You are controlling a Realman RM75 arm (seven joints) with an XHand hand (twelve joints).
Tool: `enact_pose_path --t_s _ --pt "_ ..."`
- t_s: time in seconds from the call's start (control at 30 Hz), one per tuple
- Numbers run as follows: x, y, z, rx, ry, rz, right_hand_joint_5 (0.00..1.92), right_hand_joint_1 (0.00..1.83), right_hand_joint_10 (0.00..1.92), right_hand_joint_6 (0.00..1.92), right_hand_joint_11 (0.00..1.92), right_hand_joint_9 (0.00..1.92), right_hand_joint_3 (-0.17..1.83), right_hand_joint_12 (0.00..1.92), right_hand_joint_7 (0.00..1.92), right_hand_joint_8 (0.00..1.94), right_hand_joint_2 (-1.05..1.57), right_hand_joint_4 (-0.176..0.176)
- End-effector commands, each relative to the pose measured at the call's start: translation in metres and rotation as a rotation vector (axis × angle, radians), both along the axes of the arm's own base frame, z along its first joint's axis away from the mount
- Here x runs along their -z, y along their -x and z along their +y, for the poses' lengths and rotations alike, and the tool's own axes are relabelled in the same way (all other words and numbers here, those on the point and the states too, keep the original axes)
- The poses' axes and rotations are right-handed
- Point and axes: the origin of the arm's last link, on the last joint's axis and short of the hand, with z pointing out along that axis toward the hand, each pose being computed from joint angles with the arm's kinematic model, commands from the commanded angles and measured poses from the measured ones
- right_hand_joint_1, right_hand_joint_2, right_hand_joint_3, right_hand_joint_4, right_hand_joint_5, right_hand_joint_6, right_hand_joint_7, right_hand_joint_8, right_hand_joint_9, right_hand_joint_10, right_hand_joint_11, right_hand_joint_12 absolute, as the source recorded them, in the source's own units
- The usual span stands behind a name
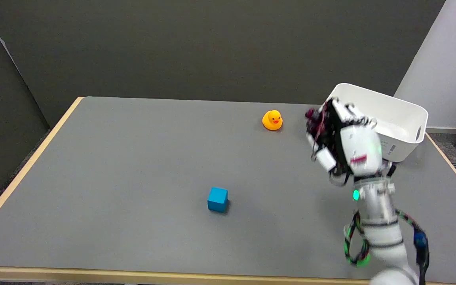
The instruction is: Place the grape into the white box.
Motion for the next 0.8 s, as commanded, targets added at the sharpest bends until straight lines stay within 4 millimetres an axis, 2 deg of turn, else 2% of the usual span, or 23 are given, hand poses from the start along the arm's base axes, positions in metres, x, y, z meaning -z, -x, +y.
enact_pose_path --t_s 0.03,0.2,0.43,0.6,0.8 --pt "-0.156 -0.092 -0.099 0.16 0.331 -0.056 0.39 1.05 1.92 1.82 0.35 0.7 0.21 1.92 0.45 1.9 1.36 -0.176" --pt "-0.192 -0.087 -0.117 0.281 0.424 -0.033 0.39 1.05 1.92 1.82 0.34 0.7 0.22 1.92 0.45 1.89 1.35 -0.176" --pt "-0.239 -0.058 -0.122 0.429 0.52 -0.072 0.39 1.05 1.92 1.82 0.32 0.71 0.22 1.92 0.45 1.89 1.35 -0.176" --pt "-0.251 -0.045 -0.131 0.49 0.534 -0.098 0.4 1.05 1.92 1.82 0.32 0.71 0.23 1.92 0.45 1.89 1.35 -0.176" --pt "-0.251 -0.03 -0.148 0.557 0.514 -0.154 0.4 1.05 1.92 1.81 0.33 0.71 0.23 1.92 0.46 1.89 1.34 -0.176"
